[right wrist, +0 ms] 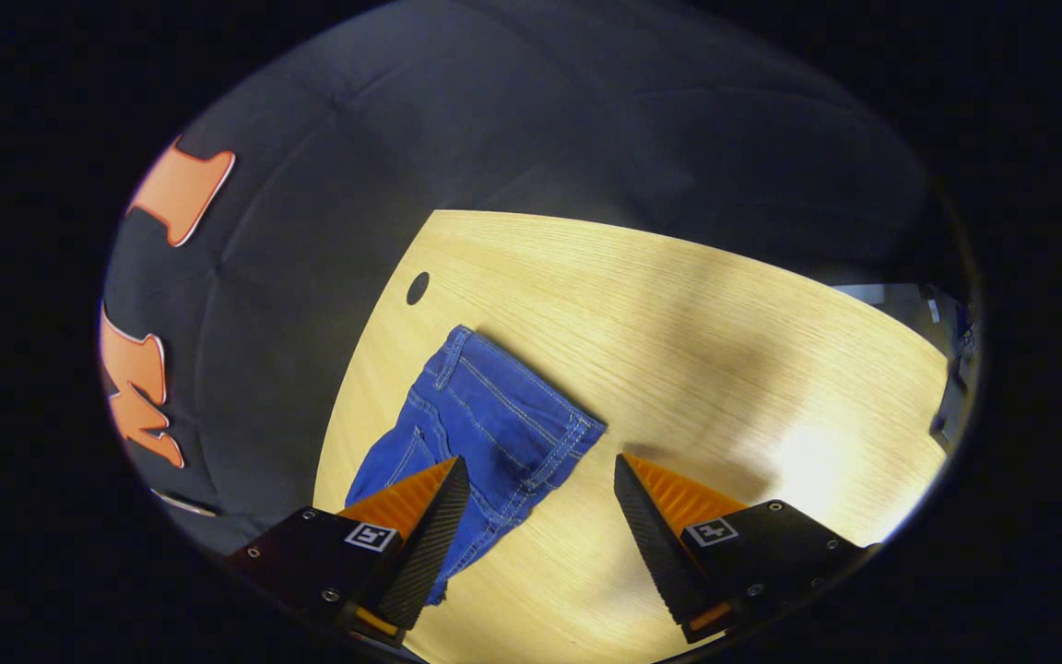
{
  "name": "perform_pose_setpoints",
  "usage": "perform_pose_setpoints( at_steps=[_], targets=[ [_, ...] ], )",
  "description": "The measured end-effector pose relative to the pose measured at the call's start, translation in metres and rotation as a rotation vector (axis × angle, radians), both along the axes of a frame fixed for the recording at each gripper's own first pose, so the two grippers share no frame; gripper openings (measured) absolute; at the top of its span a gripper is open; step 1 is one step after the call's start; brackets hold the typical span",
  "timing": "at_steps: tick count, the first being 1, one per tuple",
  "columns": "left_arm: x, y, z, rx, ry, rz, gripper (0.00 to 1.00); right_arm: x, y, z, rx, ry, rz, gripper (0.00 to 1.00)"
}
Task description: Grasp the waist and the cuffs of the jeans and fold them to make the two legs overlap; first hold the waist and fold one-third of the jeans toward the cuffs, then hold the cuffs and fold the remaining one-third in the same direction to finish folding.
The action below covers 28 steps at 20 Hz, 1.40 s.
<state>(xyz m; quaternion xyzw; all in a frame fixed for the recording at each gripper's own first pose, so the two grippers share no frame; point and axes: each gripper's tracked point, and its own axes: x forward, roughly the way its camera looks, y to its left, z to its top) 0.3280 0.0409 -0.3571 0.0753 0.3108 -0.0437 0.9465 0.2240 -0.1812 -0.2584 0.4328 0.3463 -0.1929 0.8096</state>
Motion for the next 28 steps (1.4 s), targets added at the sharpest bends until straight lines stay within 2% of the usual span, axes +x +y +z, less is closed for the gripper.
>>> perform_pose_setpoints(
  at_steps=[2, 5, 9, 10, 11, 12, 13, 14, 15, 16, 17, 19, 21, 23, 24, 28],
  targets=[
    [-0.004, 0.001, 0.002, -0.005, -0.008, 0.031, 0.99, 0.006, -0.001, -0.004, 0.031, 0.038, -0.054, 0.98],
    [-0.001, 0.006, 0.006, 0.030, -0.021, 0.076, 0.99, 0.021, -0.002, -0.004, 0.053, 0.034, -0.103, 0.98],
    [-0.001, 0.009, 0.013, 0.000, -0.041, 0.090, 0.99, 0.025, -0.004, -0.008, 0.034, 0.037, -0.113, 0.95],
    [0.001, 0.008, 0.015, -0.011, -0.046, 0.094, 0.99, 0.023, -0.006, -0.011, 0.033, 0.056, -0.141, 0.82],
    [0.005, 0.005, 0.016, -0.028, -0.046, 0.096, 0.99, 0.027, -0.007, -0.013, 0.040, 0.074, -0.185, 0.78],
    [0.006, 0.003, 0.014, -0.035, -0.047, 0.096, 0.99, 0.032, -0.006, -0.017, 0.028, 0.079, -0.197, 0.60],
    [0.005, 0.001, 0.013, -0.036, -0.044, 0.091, 0.99, 0.033, -0.006, -0.017, 0.006, 0.073, -0.190, 0.60],
    [0.006, 0.001, 0.011, -0.035, -0.041, 0.090, 0.99, 0.030, -0.008, -0.019, -0.031, 0.079, -0.169, 0.49],
    [0.007, 0.001, 0.011, -0.038, -0.037, 0.088, 0.99, 0.029, -0.011, -0.019, -0.076, 0.066, -0.141, 0.51],
    [0.007, 0.002, 0.010, -0.046, -0.039, 0.090, 0.99, 0.036, -0.013, -0.022, -0.119, 0.024, -0.104, 0.34],
    [0.006, 0.004, 0.009, -0.059, -0.040, 0.097, 0.99, 0.040, -0.017, -0.030, -0.147, -0.034, -0.057, 0.33],
    [0.001, 0.014, 0.007, -0.081, -0.034, 0.119, 0.99, 0.038, -0.016, -0.026, -0.016, -0.129, -0.134, 0.17],
    [-0.004, 0.027, 0.007, -0.087, -0.029, 0.129, 0.99, 0.039, -0.016, -0.024, 0.058, -0.140, -0.173, 0.17],
    [-0.005, 0.042, 0.009, -0.077, -0.027, 0.132, 0.98, 0.037, -0.014, -0.016, 0.060, -0.151, -0.188, 0.17],
    [-0.004, 0.047, 0.013, -0.077, -0.033, 0.133, 0.98, 0.037, -0.016, -0.005, 0.056, -0.154, -0.211, 0.01],
    [0.008, 0.063, 0.023, -0.117, -0.067, 0.112, 0.98, 0.041, 0.013, 0.059, -0.070, -0.243, -0.103, 0.00]
  ],
)
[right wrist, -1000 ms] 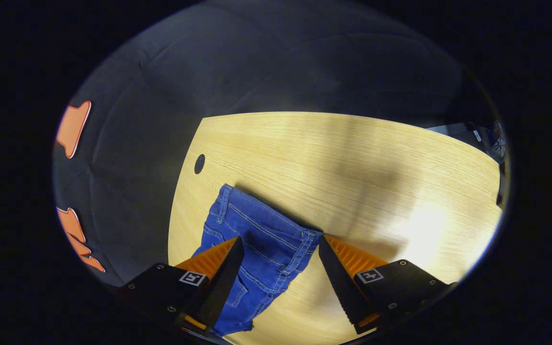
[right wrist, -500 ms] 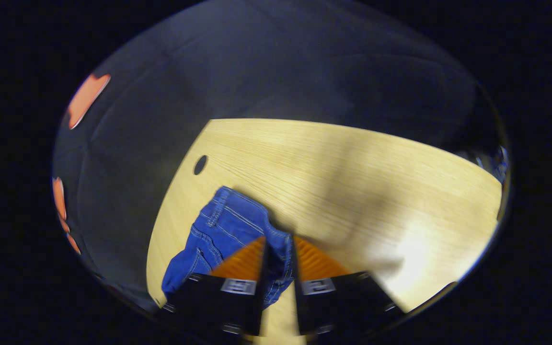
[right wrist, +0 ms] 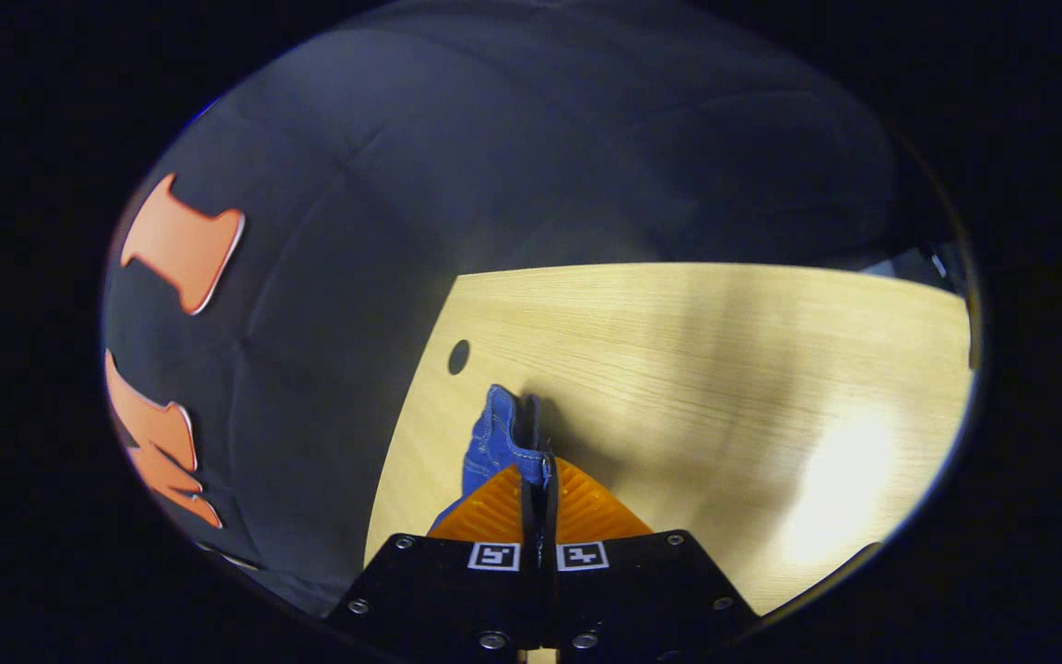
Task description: Grasp the waist and the cuffs of the jeans and fold them to make the two legs overlap; first hold the waist and fold one-third of the jeans toward the cuffs, then hold the cuffs and fold the remaining one-third in the same direction to finish folding.
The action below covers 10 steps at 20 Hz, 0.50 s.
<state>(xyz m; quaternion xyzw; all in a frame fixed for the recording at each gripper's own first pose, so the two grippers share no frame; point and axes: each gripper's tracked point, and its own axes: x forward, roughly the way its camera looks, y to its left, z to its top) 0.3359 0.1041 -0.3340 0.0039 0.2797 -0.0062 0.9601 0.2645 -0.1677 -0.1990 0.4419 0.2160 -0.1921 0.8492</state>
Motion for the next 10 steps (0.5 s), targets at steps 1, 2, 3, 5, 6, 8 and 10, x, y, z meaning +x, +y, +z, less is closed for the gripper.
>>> perform_pose_setpoints(
  at_steps=[1, 2, 3, 5, 6, 8, 10],
  targets=[
    [0.001, 0.004, -0.001, -0.006, -0.005, -0.008, 0.98, 0.003, 0.009, 0.015, -0.021, -0.024, 0.018, 0.01],
    [0.003, 0.007, -0.001, -0.015, -0.007, -0.018, 0.98, 0.006, 0.021, 0.029, -0.036, -0.051, 0.038, 0.00],
    [0.006, 0.014, 0.000, -0.031, -0.016, -0.032, 0.98, 0.013, 0.046, 0.052, -0.077, -0.080, 0.080, 0.00],
    [0.014, 0.033, 0.003, -0.059, -0.035, -0.043, 0.98, 0.017, 0.095, 0.091, -0.182, -0.103, 0.165, 0.00],
    [0.017, 0.042, 0.004, -0.069, -0.040, -0.042, 0.98, 0.022, 0.117, 0.103, -0.216, -0.115, 0.201, 0.00],
    [0.022, 0.063, 0.005, -0.080, -0.043, -0.044, 0.98, 0.025, 0.162, 0.121, -0.265, -0.134, 0.270, 0.00],
    [0.027, 0.085, 0.003, -0.093, -0.047, -0.057, 0.98, 0.026, 0.237, 0.133, -0.308, -0.134, 0.368, 0.00]
  ],
)
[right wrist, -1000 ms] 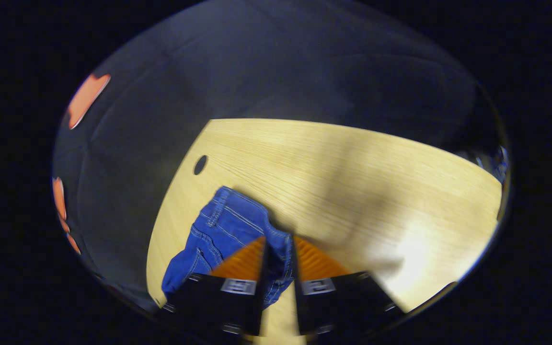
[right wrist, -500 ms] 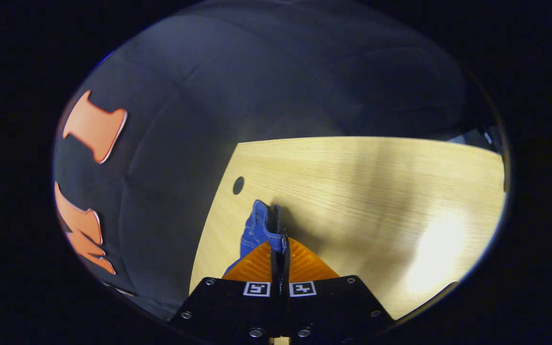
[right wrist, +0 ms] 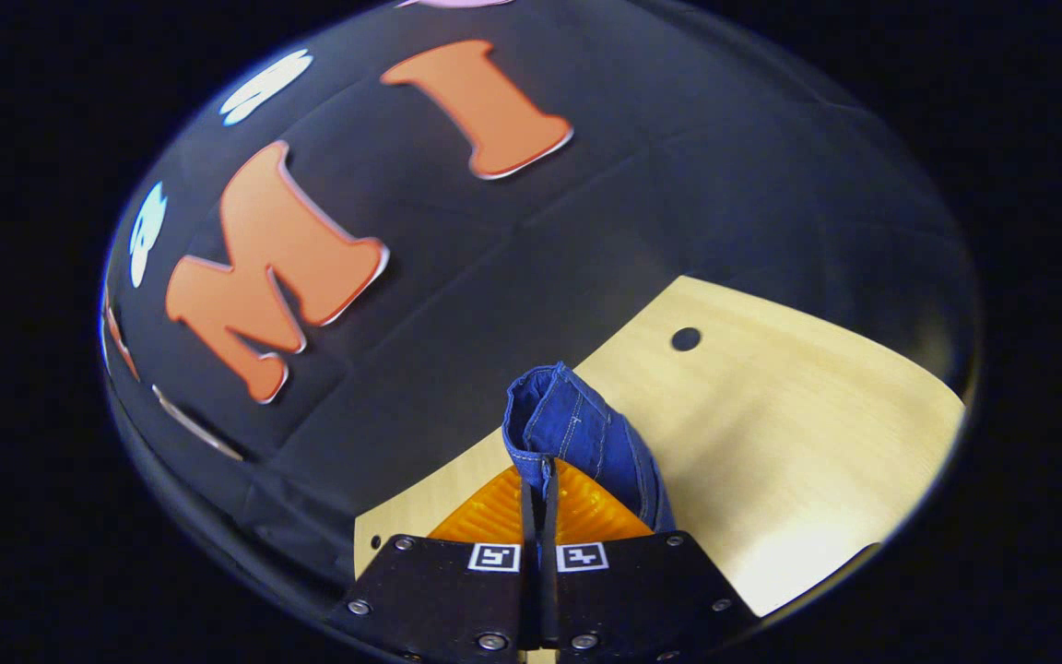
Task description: Grasp the waist and the cuffs of the jeans and fold them to make the two legs overlap; first hold the waist and fold one-third of the jeans toward the cuffs, then hold the cuffs and fold the remaining one-third in the same direction to finish folding.
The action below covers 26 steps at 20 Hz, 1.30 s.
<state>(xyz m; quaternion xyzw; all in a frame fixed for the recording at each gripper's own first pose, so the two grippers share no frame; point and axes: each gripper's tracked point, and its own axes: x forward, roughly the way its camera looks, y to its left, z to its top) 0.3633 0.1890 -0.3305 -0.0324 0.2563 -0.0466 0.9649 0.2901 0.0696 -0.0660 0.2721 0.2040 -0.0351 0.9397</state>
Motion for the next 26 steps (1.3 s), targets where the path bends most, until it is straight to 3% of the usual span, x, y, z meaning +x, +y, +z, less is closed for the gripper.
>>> perform_pose_setpoints(
  at_steps=[6, 9, 12, 15, 19, 20, 21, 24, 26],
  targets=[
    [0.017, 0.029, -0.010, -0.031, 0.015, -0.045, 0.98, 0.003, 0.172, -0.007, -0.033, 0.010, 0.208, 0.00],
    [0.022, 0.037, -0.018, -0.052, 0.032, -0.059, 0.98, -0.005, 0.231, -0.069, -0.116, 0.106, 0.317, 0.00],
    [0.021, 0.040, -0.027, -0.067, 0.048, -0.059, 0.98, -0.014, 0.250, -0.123, -0.147, 0.207, 0.376, 0.00],
    [0.016, 0.043, -0.040, -0.089, 0.078, -0.051, 0.98, -0.027, 0.269, -0.172, -0.256, 0.311, 0.427, 0.01],
    [0.013, 0.045, -0.059, -0.121, 0.113, -0.030, 0.98, -0.036, 0.278, -0.191, -0.287, 0.342, 0.464, 0.05],
    [0.013, 0.045, -0.063, -0.136, 0.119, -0.022, 0.98, -0.041, 0.281, -0.199, -0.286, 0.361, 0.484, 0.13],
    [0.012, 0.046, -0.068, -0.156, 0.126, -0.011, 0.98, -0.045, 0.285, -0.204, -0.283, 0.377, 0.503, 0.10],
    [0.011, 0.049, -0.083, -0.262, 0.150, 0.057, 0.98, -0.045, 0.283, -0.208, -0.321, 0.374, 0.483, 0.98],
    [0.012, 0.052, -0.094, -0.342, 0.171, 0.124, 0.98, -0.047, 0.278, -0.196, -0.324, 0.355, 0.481, 0.98]
  ],
)
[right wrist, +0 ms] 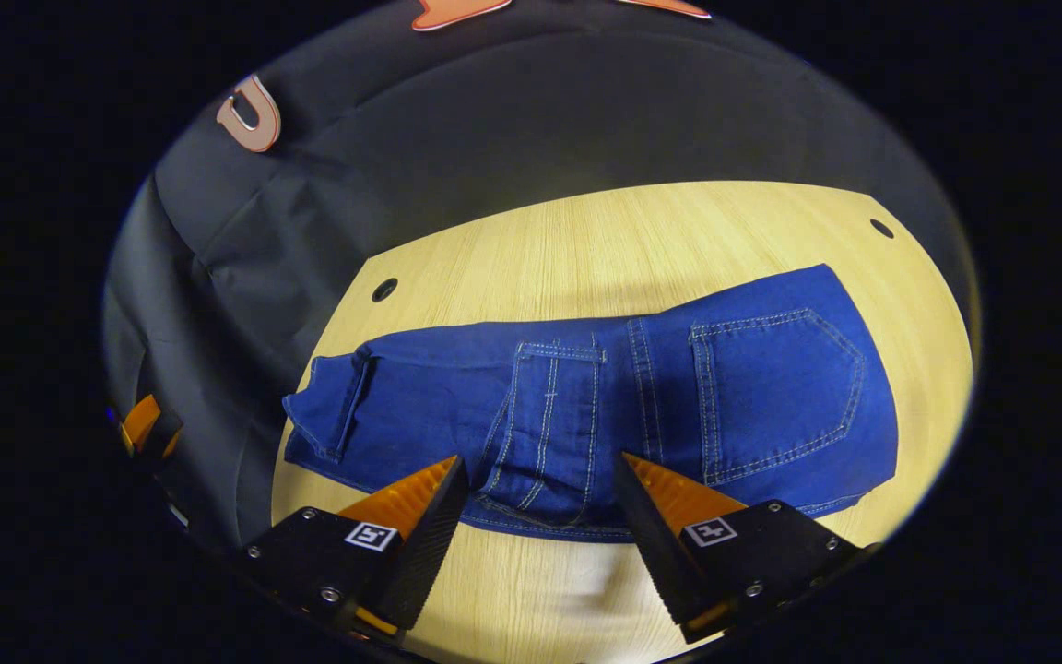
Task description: Grasp the waist and the cuffs of the jeans and fold them to make the two legs overlap; first hold the waist and fold one-third of the jeans toward the cuffs, then hold the cuffs and fold the remaining one-third in the same direction to finish folding.
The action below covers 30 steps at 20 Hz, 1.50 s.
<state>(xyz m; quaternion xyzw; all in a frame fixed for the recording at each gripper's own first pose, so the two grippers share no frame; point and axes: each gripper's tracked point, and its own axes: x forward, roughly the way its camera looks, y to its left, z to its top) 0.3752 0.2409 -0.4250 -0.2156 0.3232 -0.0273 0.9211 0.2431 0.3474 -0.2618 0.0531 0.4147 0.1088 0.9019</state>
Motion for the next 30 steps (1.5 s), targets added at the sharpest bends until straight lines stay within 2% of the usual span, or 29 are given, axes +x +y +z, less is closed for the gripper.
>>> perform_pose_setpoints(
  at_steps=[3, 5, 7, 9, 11, 16, 20, 24, 28, 29, 30],
  targets=[
    [-0.013, 0.019, -0.046, -0.174, 0.137, 0.217, 0.98, 0.000, -0.010, 0.025, 0.023, -0.014, -0.004, 0.98],
    [-0.012, 0.026, -0.077, -0.265, 0.203, 0.329, 0.98, -0.003, -0.017, 0.031, 0.054, -0.009, -0.014, 0.98],
    [-0.011, 0.020, -0.114, -0.292, 0.264, 0.407, 0.98, -0.005, -0.030, 0.041, 0.087, -0.007, -0.018, 0.98],
    [-0.013, 0.031, -0.151, -0.300, 0.311, 0.454, 0.98, -0.009, -0.044, 0.052, 0.131, 0.001, -0.031, 0.98],
    [-0.006, 0.035, -0.172, -0.309, 0.326, 0.483, 0.98, -0.008, -0.067, 0.055, 0.117, 0.002, -0.053, 0.98],
    [0.003, 0.039, -0.196, -0.338, 0.335, 0.506, 0.98, -0.008, -0.099, 0.057, 0.181, 0.031, -0.098, 0.98],
    [0.026, 0.028, -0.200, -0.322, 0.300, 0.464, 0.98, -0.007, -0.109, 0.048, 0.191, 0.051, -0.118, 0.98],
    [0.058, 0.004, -0.203, -0.434, 0.250, 0.465, 0.98, -0.007, -0.112, 0.043, 0.183, 0.061, -0.120, 0.98],
    [0.079, -0.026, -0.215, -0.356, 0.249, 0.339, 0.98, -0.007, -0.119, 0.043, 0.210, 0.068, -0.147, 0.98],
    [0.082, -0.026, -0.219, -0.307, 0.258, 0.324, 0.98, -0.007, -0.122, 0.042, 0.214, 0.069, -0.156, 0.98],
    [0.078, -0.030, -0.219, -0.258, 0.270, 0.288, 0.93, -0.007, -0.128, 0.042, 0.215, 0.069, -0.167, 0.98]
  ],
)
